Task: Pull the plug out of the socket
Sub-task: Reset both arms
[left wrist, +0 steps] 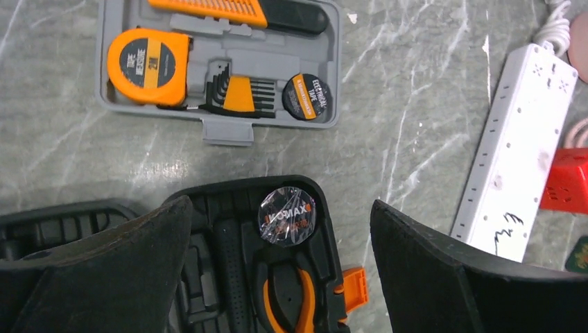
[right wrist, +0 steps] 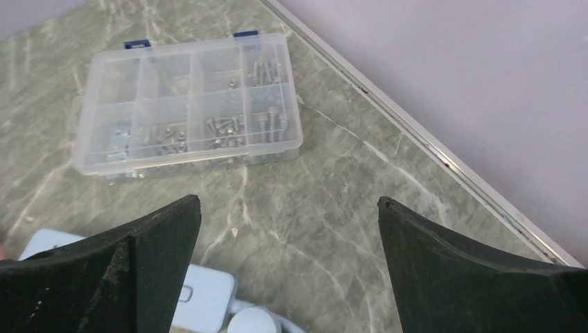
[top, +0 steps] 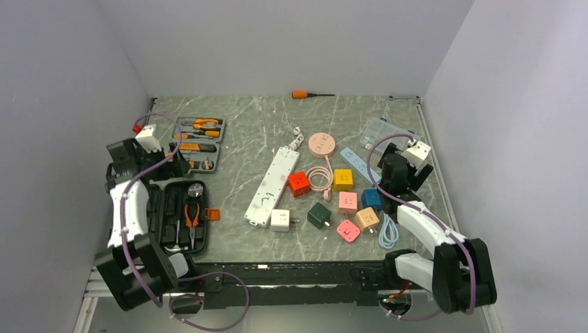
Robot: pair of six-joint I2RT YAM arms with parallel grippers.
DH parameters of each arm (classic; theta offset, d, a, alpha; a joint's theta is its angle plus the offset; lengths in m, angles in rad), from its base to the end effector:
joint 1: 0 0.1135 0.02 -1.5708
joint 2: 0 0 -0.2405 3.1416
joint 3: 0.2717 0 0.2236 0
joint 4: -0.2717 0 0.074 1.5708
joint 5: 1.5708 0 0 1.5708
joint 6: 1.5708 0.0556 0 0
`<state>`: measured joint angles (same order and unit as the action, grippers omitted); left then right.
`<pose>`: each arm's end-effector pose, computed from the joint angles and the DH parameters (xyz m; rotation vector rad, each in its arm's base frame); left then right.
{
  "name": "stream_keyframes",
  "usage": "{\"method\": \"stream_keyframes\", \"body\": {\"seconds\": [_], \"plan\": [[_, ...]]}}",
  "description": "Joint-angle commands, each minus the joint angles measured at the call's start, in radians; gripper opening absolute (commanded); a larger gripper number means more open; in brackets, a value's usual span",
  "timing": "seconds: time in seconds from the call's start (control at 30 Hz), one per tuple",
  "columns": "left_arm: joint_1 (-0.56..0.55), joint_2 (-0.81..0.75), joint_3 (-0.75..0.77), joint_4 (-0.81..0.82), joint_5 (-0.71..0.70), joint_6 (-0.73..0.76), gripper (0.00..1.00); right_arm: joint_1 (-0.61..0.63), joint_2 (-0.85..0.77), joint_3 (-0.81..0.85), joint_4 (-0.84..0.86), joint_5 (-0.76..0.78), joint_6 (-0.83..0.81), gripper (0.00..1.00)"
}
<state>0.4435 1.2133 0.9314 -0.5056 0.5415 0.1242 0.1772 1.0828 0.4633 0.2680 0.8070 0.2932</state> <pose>0.2338 0.0794 0.2503 -0.1021 2.2422 -0.3363 0.2266 -0.0002 0.2110 0.6250 1.7239 -0.4436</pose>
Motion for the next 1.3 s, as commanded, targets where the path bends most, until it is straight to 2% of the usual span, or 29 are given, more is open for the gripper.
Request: {"method": "stream_keyframes", "body": {"seconds": [0.0,0.2,0.4,0.5,0.6,0.67,0.83,0.97,1.1,1.27], "plan": [[-0.013,-0.138,-0.192,0.382,-0.047,-0.157,0.99,-0.036,0.098,-0.028,0.258,0.040,-0.044,1.00],[-0.127,-0.211,-0.470,0.778,-0.151,-0.043,0.99,-0.058,0.233,-0.028,0.375,0.025,-0.090,0.99],[-0.216,-0.129,-0.609,1.031,-0.231,0.007,0.99,-0.061,0.312,-0.086,0.518,-0.016,-0.112,0.99],[-0.255,-0.102,-0.688,1.224,-0.224,0.048,0.99,-0.059,0.317,-0.121,0.608,-0.061,-0.131,0.97],[-0.281,-0.077,-0.687,1.283,-0.255,0.052,0.99,-0.060,0.358,-0.156,0.732,-0.070,-0.167,0.97],[-0.293,-0.055,-0.683,1.309,-0.276,0.042,0.99,-0.059,0.356,-0.140,0.690,-0.080,-0.156,0.96],[-0.303,-0.055,-0.682,1.315,-0.301,0.028,0.99,-0.037,0.356,-0.186,0.800,-0.099,-0.213,1.00],[-0.302,-0.077,-0.718,1.355,-0.305,0.026,0.99,0.020,0.380,-0.243,0.964,-0.086,-0.307,1.00],[-0.307,-0.114,-0.787,1.456,-0.307,0.024,0.99,0.024,0.377,-0.258,0.988,-0.096,-0.317,1.00],[-0.307,-0.130,-0.814,1.502,-0.334,0.013,0.99,0.040,0.401,-0.378,1.256,-0.199,-0.379,1.00]]}}
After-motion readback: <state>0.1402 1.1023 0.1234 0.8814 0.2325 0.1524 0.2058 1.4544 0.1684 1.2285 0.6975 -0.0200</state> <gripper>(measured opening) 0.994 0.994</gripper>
